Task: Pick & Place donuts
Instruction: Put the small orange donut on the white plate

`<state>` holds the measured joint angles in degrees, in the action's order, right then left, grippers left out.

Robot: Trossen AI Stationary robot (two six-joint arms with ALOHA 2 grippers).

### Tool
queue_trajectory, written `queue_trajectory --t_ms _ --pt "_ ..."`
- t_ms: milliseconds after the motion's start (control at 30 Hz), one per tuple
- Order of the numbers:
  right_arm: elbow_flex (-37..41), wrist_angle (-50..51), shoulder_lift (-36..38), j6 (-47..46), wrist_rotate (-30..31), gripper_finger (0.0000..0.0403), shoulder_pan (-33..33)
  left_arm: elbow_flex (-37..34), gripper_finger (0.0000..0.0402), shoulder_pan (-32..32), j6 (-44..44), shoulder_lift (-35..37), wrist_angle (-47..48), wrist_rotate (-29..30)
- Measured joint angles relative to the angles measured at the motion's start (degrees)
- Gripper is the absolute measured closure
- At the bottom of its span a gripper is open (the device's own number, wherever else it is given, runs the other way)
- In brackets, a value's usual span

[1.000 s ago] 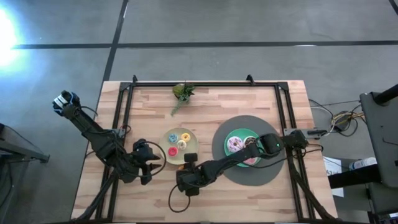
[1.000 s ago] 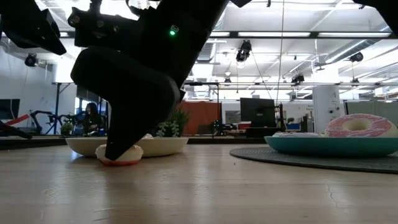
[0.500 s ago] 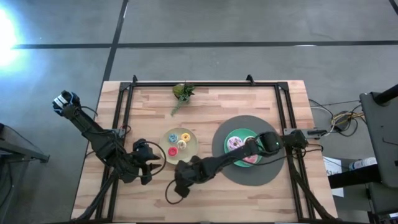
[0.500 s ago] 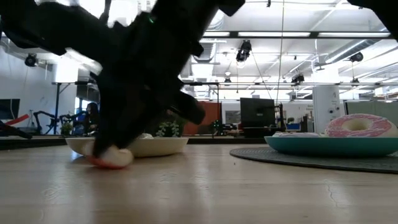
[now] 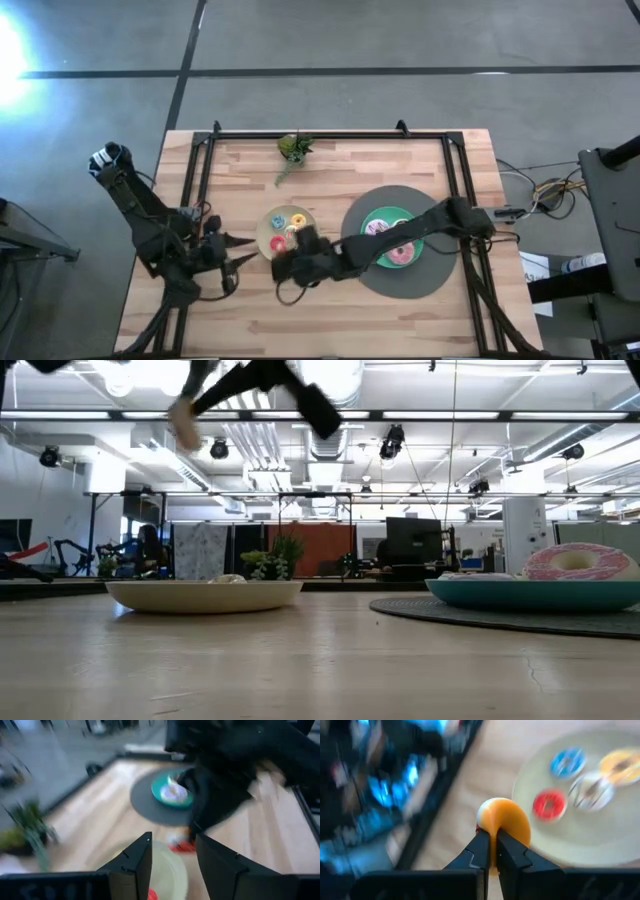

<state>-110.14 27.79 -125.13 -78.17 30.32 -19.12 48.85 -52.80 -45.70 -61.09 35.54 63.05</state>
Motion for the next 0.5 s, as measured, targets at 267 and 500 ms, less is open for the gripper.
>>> queue_trajectory --t_ms 267,500 --pt "16.5 -18.0 12.5 -10.9 9.2 0.039 2.1 -0.4 0.0275 -0.6 4.0 -2.0 0.0 5.2" --pt "31.0 -49.0 16.7 -16.3 10.9 0.039 4.0 -0.4 0.0275 1.8 11.9 -5.5 -4.8 22.2"
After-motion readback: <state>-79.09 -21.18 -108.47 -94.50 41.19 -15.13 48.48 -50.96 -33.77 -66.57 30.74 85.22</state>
